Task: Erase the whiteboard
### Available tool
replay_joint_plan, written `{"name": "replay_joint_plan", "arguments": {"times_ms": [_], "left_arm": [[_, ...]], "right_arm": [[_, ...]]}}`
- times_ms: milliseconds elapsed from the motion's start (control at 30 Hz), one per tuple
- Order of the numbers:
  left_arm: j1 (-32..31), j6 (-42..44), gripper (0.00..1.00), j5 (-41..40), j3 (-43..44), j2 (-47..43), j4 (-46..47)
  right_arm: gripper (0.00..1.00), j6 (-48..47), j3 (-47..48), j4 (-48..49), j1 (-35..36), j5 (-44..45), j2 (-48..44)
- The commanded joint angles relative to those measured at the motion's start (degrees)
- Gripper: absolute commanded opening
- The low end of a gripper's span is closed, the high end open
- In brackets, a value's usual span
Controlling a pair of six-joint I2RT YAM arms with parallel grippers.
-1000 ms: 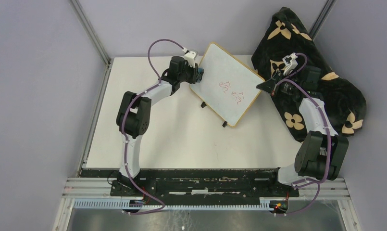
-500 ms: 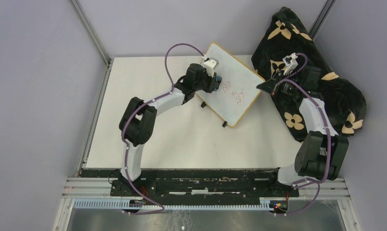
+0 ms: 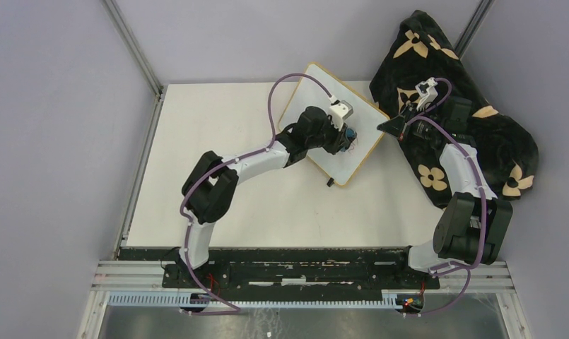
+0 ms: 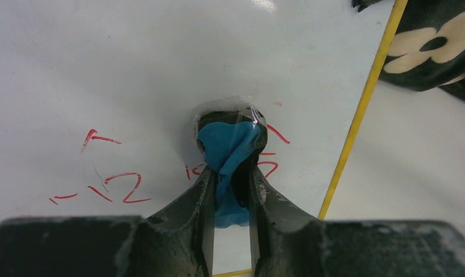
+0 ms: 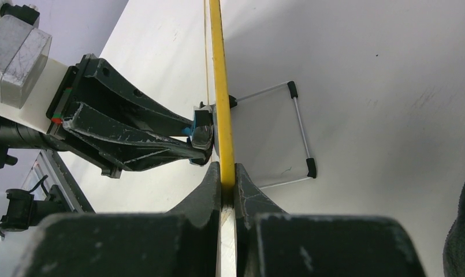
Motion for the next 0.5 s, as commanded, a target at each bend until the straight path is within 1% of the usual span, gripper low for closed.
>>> {"name": "replay_joint_plan", "arguments": {"times_ms": [0, 167, 267, 367, 467], "left_arm": [[3.00, 3.02, 0.03, 0.41, 3.42, 1.36, -1.00], [10.07, 4.72, 0.03, -0.22, 7.04, 3.28, -2.52], [13.15, 5.55, 0.03, -0.02, 10.01, 4.98, -4.04], [14.81, 6.47, 0.03, 0.11, 12.46, 6.12, -5.21], [15.12, 7.02, 0.03, -0.14, 13.09, 6.46, -5.44]], "right_arm": [[0.01, -4.78, -0.15, -4.53, 2.13, -1.29, 1.20], [0.01, -4.79, 0.08, -4.47, 2.07, -1.55, 1.65], [0.01, -4.80, 0.16, -4.35, 2.11, -1.52, 1.70], [0.01, -4.80, 0.17, -4.40, 2.17, -1.50, 1.69], [0.01, -4.78, 0.19, -4.46, 2.22, -1.54, 1.68]]}}
